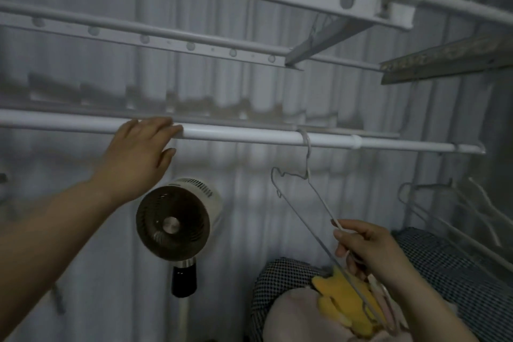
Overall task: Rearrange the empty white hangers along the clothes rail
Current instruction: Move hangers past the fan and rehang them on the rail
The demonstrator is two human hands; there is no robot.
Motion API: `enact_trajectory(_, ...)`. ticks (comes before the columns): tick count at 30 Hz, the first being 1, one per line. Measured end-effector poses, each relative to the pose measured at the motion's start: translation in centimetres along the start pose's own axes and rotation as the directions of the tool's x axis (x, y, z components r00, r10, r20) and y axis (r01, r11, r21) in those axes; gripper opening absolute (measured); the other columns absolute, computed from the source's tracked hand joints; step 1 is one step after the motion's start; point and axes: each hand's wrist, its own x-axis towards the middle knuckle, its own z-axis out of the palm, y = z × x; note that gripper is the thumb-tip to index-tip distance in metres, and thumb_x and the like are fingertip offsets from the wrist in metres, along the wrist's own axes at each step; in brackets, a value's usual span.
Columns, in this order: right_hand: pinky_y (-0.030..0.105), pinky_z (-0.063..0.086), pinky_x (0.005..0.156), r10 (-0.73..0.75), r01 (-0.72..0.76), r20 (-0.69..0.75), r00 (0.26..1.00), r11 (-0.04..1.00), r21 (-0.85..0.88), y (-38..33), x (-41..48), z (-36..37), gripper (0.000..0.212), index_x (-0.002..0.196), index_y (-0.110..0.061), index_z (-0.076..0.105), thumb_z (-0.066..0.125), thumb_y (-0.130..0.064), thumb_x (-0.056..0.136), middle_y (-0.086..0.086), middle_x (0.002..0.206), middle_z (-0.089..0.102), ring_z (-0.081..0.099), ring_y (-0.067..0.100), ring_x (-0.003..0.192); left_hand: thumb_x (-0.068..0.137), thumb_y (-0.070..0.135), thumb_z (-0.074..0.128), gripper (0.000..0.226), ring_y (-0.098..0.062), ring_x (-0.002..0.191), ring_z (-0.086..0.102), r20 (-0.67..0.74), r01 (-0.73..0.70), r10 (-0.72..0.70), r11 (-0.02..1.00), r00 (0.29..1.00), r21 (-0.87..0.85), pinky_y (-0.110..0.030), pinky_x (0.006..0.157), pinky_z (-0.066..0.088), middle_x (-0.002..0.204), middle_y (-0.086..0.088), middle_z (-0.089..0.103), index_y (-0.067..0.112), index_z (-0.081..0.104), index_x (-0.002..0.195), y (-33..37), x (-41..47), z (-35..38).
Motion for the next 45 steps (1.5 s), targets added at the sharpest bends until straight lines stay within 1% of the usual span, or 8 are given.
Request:
enact_trajectory(12,0.014,0.031,0.029,-0.035,0.036,-0.03,0.999,0.999,0.018,0.2,1.9,-11.5,0.015,0.091,-0.018,0.061,0.054,-0.005,0.089,-0.001,0.041,0.057,0.046,0.009,0.027,0.075,0.032,0.036,0.054,-0.04,0.089,0.067,-0.007,-0.141,0.141,0.986,0.99,-0.092,-0.056,0.081,0.048,0.106,-0.025,0.067,-0.003,0.063,0.106,15.4,6.5,4.6)
enact_trajectory(15,0.017,0.032,0.028,-0.003,0.005,-0.089,0.996,1.0,0.02,1.4,1.8,-14.0,0.014,0.09,-0.018,0.061,0.053,-0.006,0.09,0.0,0.042,0.058,0.046,0.01,0.028,0.08,0.034,0.043,0.053,-0.039,0.106,0.061,-0.013,-0.163,0.163,0.976,0.987,-0.142,-0.053,0.096,0.04,0.12,-0.024,0.06,-0.001,0.058,0.117,17.9,7.5,5.6)
enact_trajectory(19,0.015,0.031,0.028,0.013,-0.011,-0.173,0.985,1.0,0.016,2.0,1.9,-16.7,0.015,0.087,-0.017,0.063,0.053,-0.007,0.09,0.0,0.042,0.057,0.046,0.008,0.027,0.087,0.022,0.058,0.052,-0.032,0.132,0.039,-0.012,-0.118,0.118,0.972,0.993,-0.201,-0.047,0.112,0.014,0.141,-0.017,0.043,0.006,0.043,0.134,20.4,8.9,6.6)
enact_trajectory(22,0.013,0.03,0.026,0.011,-0.009,-0.209,0.978,1.0,0.009,2.0,2.4,-18.2,0.016,0.083,-0.013,0.062,0.051,-0.003,0.09,0.001,0.042,0.054,0.044,0.008,0.024,0.076,0.024,0.062,0.048,-0.039,0.108,0.058,-0.065,-0.168,0.161,0.979,0.985,-0.119,-0.059,0.099,0.031,0.115,-0.023,0.062,0.0,0.058,0.117,21.2,9.2,8.0)
enact_trajectory(25,0.012,0.03,0.027,0.016,-0.021,-0.22,0.975,1.0,-0.023,2.2,3.2,-18.9,0.01,0.095,-0.004,0.06,0.051,-0.003,0.091,0.004,0.046,0.054,0.044,0.007,0.024,0.068,0.032,0.05,0.051,-0.031,0.097,0.055,-0.133,-0.182,0.175,0.982,0.975,-0.044,-0.05,0.091,0.031,0.1,-0.022,0.067,0.002,0.059,0.107,21.3,9.1,8.5)
enact_trajectory(31,0.011,0.029,0.027,0.098,-0.106,-0.227,0.969,0.994,-0.024,3.0,4.8,-19.3,0.012,0.102,-0.002,0.057,0.052,-0.005,0.091,0.009,0.056,0.053,0.044,0.005,0.023,0.066,0.028,0.054,0.05,-0.038,0.091,0.065,-0.164,-0.181,0.172,0.982,0.971,-0.046,-0.051,0.089,0.035,0.101,-0.022,0.067,0.001,0.062,0.107,21.2,9.4,8.6)
enact_trajectory(37,0.012,0.03,0.028,0.108,-0.112,-0.245,0.963,0.994,0.0,3.4,5.2,-19.6,0.013,0.102,-0.002,0.057,0.053,-0.005,0.09,0.008,0.054,0.054,0.043,0.006,0.024,0.064,0.029,0.056,0.051,-0.026,0.098,0.038,-0.229,-0.199,0.183,0.979,0.956,-0.046,-0.045,0.088,0.025,0.101,-0.022,0.066,0.003,0.058,0.107,20.8,9.6,9.2)
enact_trajectory(45,0.013,0.034,0.03,0.129,-0.157,-0.221,0.967,0.981,-0.113,3.4,4.7,-19.8,0.012,0.102,-0.006,0.055,0.054,-0.011,0.091,0.007,0.061,0.059,0.047,0.005,0.027,0.068,0.028,0.062,0.05,-0.031,0.104,0.048,-0.22,-0.192,0.176,0.98,0.959,-0.055,-0.05,0.091,0.029,0.106,-0.024,0.064,0.002,0.056,0.111,21.0,9.4,9.6)
